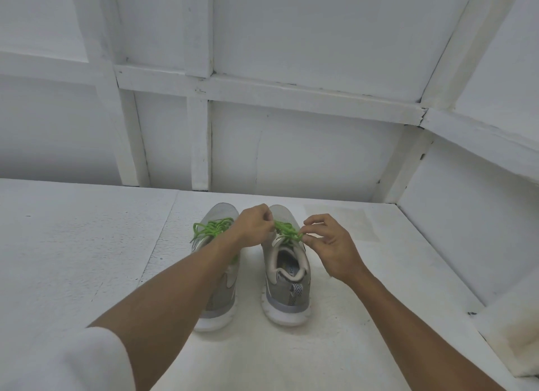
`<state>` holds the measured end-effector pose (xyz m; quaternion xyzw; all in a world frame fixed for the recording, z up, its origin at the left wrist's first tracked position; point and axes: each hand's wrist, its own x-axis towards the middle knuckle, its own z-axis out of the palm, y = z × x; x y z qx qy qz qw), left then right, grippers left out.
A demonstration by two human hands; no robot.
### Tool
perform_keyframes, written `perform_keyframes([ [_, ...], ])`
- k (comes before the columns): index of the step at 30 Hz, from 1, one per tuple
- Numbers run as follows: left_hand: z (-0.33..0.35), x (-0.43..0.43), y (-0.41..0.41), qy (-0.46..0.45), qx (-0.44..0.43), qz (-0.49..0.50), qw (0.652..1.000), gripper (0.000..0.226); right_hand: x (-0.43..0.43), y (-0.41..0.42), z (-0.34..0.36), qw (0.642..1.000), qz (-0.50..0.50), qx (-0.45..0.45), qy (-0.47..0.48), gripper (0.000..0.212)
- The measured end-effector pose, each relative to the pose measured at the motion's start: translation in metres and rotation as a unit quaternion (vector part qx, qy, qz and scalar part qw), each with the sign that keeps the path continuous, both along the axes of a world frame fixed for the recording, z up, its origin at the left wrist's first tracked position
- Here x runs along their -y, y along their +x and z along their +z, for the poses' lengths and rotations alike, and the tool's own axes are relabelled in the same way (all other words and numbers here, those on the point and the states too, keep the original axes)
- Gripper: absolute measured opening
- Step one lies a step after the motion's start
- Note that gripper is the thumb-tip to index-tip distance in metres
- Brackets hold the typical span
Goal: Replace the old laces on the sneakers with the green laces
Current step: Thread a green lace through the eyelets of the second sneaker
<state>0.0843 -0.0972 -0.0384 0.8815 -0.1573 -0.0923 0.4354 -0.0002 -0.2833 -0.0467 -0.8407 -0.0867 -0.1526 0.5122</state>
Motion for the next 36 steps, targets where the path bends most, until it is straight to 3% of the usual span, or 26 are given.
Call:
perform_keyframes([
  [11,0.008,0.003,0.011,0.105,0.009,0.049,0.993,0.017,0.017,-0.017,-0.011,0.996,0.033,-0.059,-0.063,0.019],
  [15,0.009,0.006,0.012,0.123,0.016,0.048,0.991,0.016,0.015,-0.017,-0.01,0.993,0.021,-0.084,-0.084,0.006],
  [18,0.01,0.003,0.014,0.122,0.005,0.022,0.992,0.022,0.009,-0.01,-0.009,0.988,-0.006,-0.075,-0.132,0.015],
  [22,0.014,-0.004,0.019,0.14,0.03,-0.009,0.99,0.021,0.004,-0.003,-0.005,0.986,-0.002,-0.047,-0.162,0.01],
  [28,0.011,-0.009,0.024,0.147,0.029,0.05,0.987,0.022,0.019,-0.014,0.002,0.989,0.069,-0.108,-0.078,0.011],
  [36,0.013,0.0,0.022,0.162,0.048,-0.024,0.985,0.015,0.016,-0.007,-0.007,0.979,0.033,-0.109,-0.169,0.016],
])
